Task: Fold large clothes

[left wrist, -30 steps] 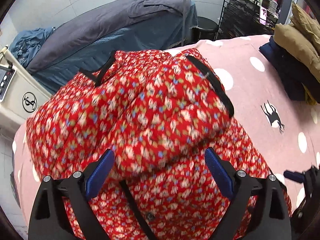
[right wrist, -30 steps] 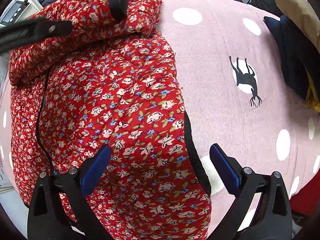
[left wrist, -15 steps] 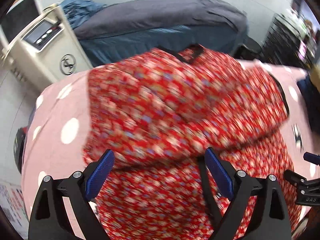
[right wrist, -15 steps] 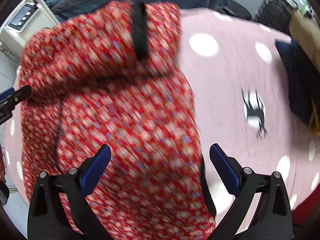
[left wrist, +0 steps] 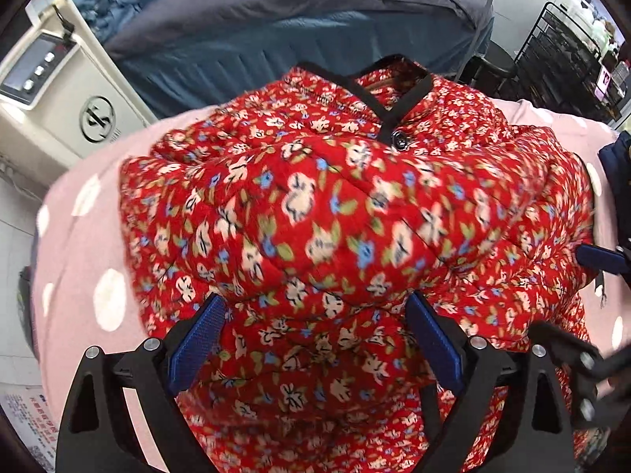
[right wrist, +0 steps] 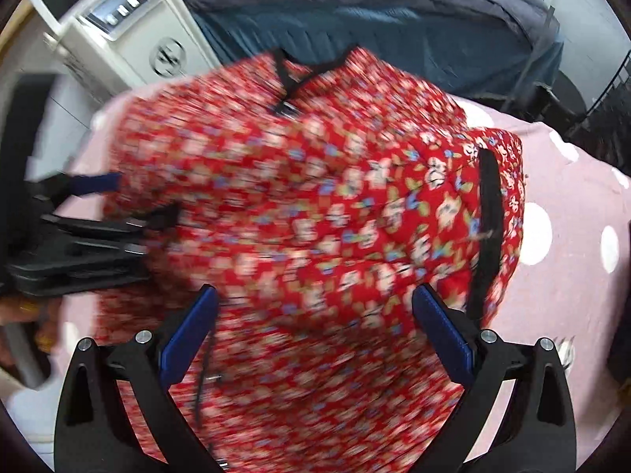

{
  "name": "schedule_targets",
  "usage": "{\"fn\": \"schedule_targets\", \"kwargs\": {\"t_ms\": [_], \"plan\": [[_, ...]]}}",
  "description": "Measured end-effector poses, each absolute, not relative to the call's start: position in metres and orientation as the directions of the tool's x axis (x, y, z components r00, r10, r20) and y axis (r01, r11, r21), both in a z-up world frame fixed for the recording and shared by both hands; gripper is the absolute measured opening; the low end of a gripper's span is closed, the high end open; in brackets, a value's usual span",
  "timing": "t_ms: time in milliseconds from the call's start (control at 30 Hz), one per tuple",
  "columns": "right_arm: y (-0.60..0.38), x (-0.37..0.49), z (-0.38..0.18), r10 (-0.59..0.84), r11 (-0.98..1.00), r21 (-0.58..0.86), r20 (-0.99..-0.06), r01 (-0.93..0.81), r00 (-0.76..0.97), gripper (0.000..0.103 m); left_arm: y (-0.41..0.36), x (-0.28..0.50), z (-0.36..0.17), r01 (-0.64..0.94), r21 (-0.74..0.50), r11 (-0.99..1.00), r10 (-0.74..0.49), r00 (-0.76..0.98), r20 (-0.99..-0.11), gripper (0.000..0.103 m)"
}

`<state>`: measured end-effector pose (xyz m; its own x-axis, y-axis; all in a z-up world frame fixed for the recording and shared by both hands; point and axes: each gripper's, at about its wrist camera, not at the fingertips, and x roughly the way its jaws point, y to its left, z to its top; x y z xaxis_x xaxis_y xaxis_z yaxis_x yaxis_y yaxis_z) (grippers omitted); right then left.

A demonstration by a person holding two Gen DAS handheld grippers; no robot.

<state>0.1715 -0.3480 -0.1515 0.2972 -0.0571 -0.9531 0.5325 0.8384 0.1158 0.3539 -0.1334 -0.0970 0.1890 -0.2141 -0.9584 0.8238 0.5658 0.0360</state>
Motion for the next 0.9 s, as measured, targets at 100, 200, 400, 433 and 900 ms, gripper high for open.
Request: {"fn": "schedule_targets", "kwargs": {"t_ms": [100,200,400,433,900], "plan": [[-0.361,0.184,-0.169,-0.029,0.820,0.140,-0.958,0.555,0.285,0.097,-0.138,0.377,-0.114,0.793,-0.042,0.607,-0.191,0.094,-0.977,0.098],[-0.369,0.192,-0.175,-0.028,0.809,0.113,-0.973,0.577,0.230,0.097,-0.144,0.392,-0.126,0.756,-0.081,0.649,-0.170,0.041,-0.985,0.098],[-0.386,0.228,-0.198,-0.035,0.783,0.047,-0.992,0.621,0.120,0.098,-0.163,0.403,-0.138,0.736,-0.033,0.677,-0.110,0.056,-0.992,0.098],[-0.385,0.235,-0.206,-0.043,0.787,0.037,-0.992,0.616,0.115,0.098,-0.166,0.403,-0.139,0.736,-0.030,0.676,-0.111,0.062,-0.992,0.098],[-0.330,0.220,-0.202,-0.134,0.809,-0.006,-0.975,0.588,0.175,0.099,-0.159,0.365,-0.140,0.764,0.003,0.645,-0.127,0.110,-0.986,0.098]]}}
